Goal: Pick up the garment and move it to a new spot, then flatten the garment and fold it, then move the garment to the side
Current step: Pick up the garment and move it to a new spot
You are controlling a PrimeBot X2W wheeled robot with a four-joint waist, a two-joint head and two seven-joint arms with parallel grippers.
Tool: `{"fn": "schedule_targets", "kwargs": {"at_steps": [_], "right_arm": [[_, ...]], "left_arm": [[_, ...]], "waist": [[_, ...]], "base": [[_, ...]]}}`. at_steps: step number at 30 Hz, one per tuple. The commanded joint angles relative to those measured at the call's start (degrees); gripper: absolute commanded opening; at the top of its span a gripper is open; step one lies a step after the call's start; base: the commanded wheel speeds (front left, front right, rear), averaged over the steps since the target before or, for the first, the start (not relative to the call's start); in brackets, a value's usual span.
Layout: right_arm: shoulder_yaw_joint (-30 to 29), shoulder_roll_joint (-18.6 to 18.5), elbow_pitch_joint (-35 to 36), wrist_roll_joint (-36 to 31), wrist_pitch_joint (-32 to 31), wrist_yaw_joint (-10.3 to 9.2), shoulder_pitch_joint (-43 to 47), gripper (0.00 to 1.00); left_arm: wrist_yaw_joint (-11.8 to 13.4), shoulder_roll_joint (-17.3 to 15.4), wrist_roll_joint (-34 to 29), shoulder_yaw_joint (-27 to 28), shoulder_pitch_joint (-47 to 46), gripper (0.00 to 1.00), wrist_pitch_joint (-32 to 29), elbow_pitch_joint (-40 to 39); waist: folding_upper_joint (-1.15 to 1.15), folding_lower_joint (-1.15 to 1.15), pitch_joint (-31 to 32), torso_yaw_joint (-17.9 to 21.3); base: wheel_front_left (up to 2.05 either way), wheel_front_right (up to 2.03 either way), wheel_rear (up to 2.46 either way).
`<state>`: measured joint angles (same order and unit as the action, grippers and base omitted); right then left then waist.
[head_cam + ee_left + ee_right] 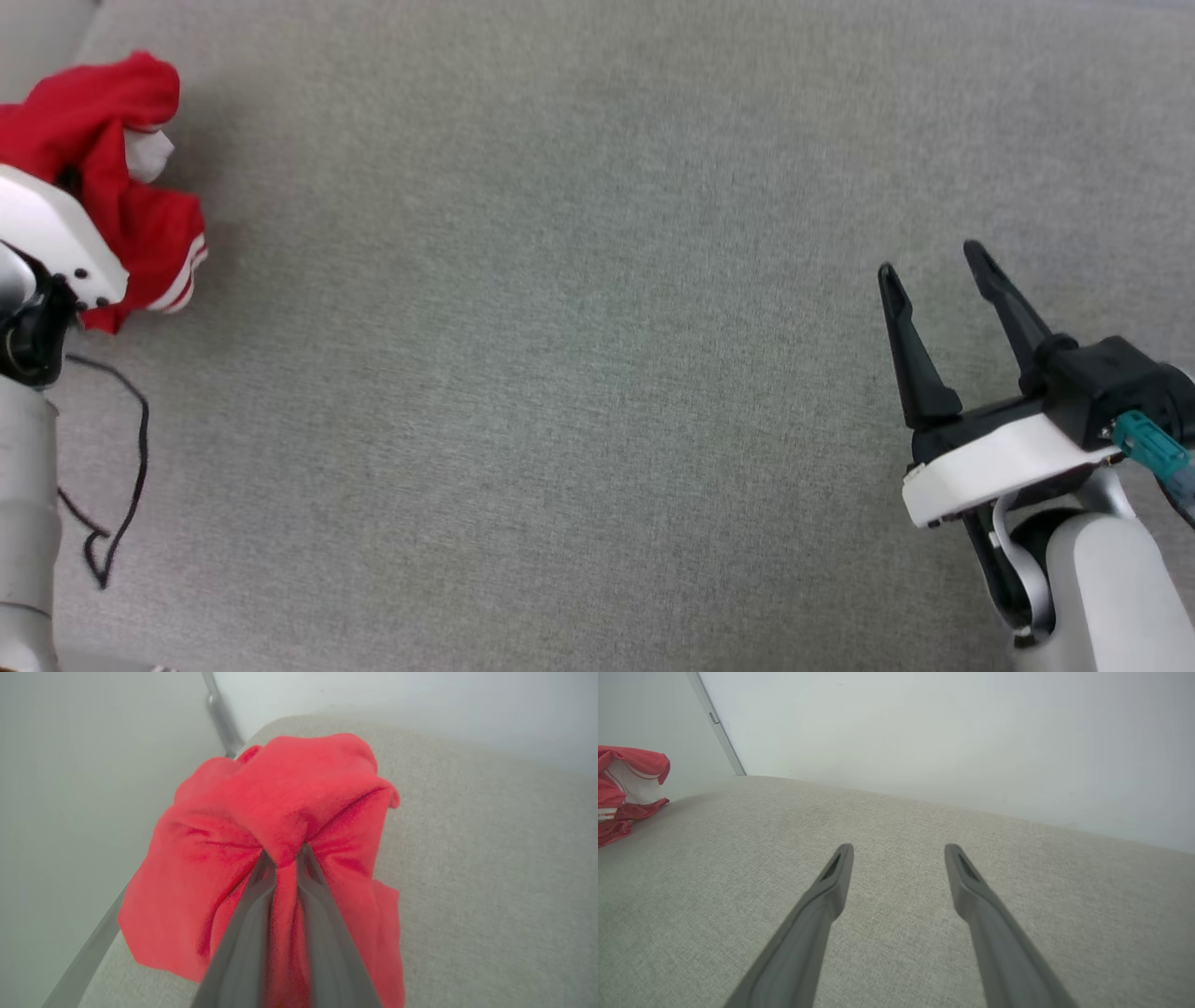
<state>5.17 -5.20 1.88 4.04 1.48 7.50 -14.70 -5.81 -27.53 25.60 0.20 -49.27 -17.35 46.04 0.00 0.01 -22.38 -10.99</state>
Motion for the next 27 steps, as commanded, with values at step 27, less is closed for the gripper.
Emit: {"fn": "schedule_targets", "kwargs": {"at_steps": [27], "right_arm": [[-5.1, 2.38, 0.03, 3.02, -1.5, -0.02, 15.26, 1.0]], "left_arm": [[-0.22, 17.84, -4.06, -14.12, 11.89, 0.0, 22.49, -20.71]], "waist": [[0.0, -0.01, 23.1, 13.3]], "base": [[0.0, 0.0, 0.0]]}}
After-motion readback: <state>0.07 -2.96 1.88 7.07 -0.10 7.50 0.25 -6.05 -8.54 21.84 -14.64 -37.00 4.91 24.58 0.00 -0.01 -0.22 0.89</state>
